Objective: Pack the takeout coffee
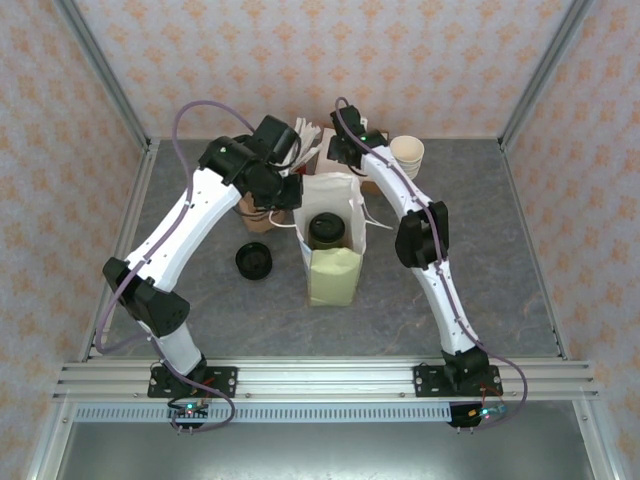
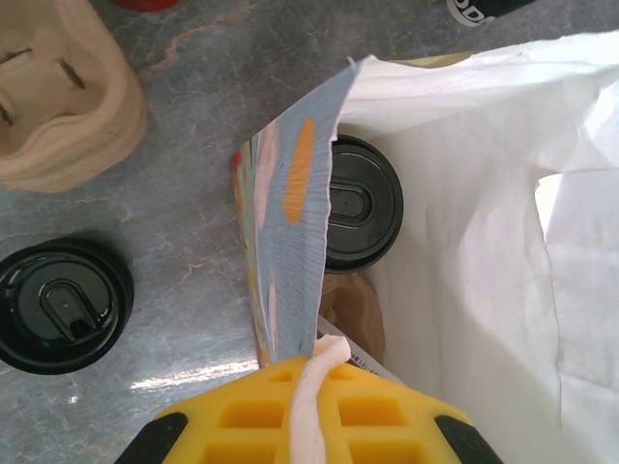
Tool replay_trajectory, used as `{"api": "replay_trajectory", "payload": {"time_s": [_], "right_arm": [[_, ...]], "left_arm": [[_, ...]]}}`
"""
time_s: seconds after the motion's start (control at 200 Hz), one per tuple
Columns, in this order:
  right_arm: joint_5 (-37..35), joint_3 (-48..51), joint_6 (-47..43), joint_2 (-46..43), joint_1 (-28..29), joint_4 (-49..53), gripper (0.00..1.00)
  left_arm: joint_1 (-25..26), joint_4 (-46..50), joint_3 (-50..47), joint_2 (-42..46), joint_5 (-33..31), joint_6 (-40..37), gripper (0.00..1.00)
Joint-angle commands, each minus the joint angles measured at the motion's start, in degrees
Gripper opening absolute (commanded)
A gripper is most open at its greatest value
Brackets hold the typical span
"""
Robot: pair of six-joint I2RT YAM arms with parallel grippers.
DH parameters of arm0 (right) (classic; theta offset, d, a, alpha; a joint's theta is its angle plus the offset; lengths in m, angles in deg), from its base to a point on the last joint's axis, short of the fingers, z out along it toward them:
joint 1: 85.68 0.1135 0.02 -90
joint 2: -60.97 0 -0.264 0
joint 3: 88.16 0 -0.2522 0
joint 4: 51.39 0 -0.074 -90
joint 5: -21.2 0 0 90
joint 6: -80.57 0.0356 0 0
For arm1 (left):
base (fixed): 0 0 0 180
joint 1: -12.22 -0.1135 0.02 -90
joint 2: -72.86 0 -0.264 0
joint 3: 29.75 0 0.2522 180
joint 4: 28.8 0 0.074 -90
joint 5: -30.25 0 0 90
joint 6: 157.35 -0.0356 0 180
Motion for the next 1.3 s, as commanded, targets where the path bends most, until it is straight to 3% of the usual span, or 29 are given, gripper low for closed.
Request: {"api": "replay_trajectory", "payload": {"time_s": [0.0, 0.295, 0.621, 0.826, 0.981, 1.291], "right_arm": [[-4.8, -2.4, -1.0, 1.5, -0.1, -2.1, 0.58], [-7.7, -3.6, -1.5, 4.7, -0.2, -4.6, 0.65], [-8.5, -3.7, -0.3, 7.1, -0.3, -6.6, 0.68], [-9.1, -3.4, 1.1, 8.3, -0.2, -5.7, 0.68], [-10.0, -3.1, 2.4, 9.0, -0.2, -4.8, 0.68], [-12.1, -3.2, 2.4, 8.9, -0.2, -3.8, 0.59]], "left_arm": [[-1.0, 2.0, -0.5, 2.0, -0.3, -1.6, 0.08], [-3.6, 2.4, -1.5, 2.8, 1.3, -3.7, 0.08], [-4.3, 1.2, -3.0, 4.6, 3.5, -5.5, 0.16], [-4.3, 1.6, -3.2, 5.2, 3.6, -5.9, 0.28], [-4.3, 0.6, -2.8, 5.6, 3.9, -4.5, 0.4], [-4.4, 1.8, -0.9, 6.4, 1.9, -5.3, 0.4]]}}
